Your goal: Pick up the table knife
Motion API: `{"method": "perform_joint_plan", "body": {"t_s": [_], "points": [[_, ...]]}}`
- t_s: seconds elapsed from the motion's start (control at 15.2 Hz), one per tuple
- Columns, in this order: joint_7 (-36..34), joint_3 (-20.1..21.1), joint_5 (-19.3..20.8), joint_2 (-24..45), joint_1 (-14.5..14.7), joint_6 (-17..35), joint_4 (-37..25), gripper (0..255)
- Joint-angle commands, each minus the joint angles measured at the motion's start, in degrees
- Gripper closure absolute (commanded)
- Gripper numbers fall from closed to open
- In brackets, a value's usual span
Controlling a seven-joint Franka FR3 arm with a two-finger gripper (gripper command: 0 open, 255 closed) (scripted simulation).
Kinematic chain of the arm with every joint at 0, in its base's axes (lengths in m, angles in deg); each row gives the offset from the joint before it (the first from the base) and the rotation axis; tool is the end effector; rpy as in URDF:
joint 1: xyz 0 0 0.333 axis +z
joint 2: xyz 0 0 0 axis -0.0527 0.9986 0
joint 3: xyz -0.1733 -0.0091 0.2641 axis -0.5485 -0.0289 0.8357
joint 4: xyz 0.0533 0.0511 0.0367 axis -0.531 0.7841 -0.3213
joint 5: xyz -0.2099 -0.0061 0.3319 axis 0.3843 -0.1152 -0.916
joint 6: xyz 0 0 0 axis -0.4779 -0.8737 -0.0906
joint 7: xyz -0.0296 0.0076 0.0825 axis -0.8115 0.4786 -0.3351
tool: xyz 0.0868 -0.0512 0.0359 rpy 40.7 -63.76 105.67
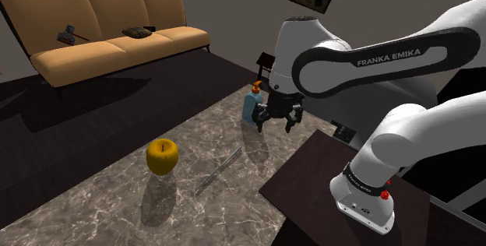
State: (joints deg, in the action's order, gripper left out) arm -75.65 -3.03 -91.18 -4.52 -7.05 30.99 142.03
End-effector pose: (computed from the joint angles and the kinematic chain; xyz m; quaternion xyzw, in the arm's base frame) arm 0.3025 0.1747 0.3867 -0.9322 0.3609 0.0291 0.0027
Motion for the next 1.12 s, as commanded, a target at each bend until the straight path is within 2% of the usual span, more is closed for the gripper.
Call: {"method": "perform_joint_plan", "body": {"t_s": [0.0, 0.2, 0.4, 0.53, 0.59, 0.66, 0.73, 0.79, 0.92, 0.99, 1.06], "points": [[-6.7, 4.7, -1.1, 4.5, -1.9, 5.2, -0.6, 0], [-16.7, 11.8, -0.2, 12.1, -6.4, 12.4, -2.5, 0], [-28.7, 19.8, 4.7, 21.0, -13.4, 19.5, -5.1, 0], [-39.3, 26.0, 12.1, 28.2, -19.8, 23.9, -7.2, 0], [-46.3, 29.2, 18.3, 32.7, -23.6, 25.8, -8.3, 0], [-55.2, 31.6, 27.3, 38.3, -27.0, 27.2, -9.7, 0], [-65.0, 31.0, 37.6, 44.4, -27.5, 27.5, -11.4, 0], [-73.1, 28.1, 45.7, 49.5, -25.6, 27.2, -13.4, 0], [-82.8, 18.8, 53.1, 55.3, -17.2, 27.0, -17.2, 0], [-86.8, 15.3, 55.8, 57.8, -14.1, 26.9, -19.1, 0], [-86.7, 15.1, 55.6, 57.7, -13.9, 27.0, -19.1, 0]]}}
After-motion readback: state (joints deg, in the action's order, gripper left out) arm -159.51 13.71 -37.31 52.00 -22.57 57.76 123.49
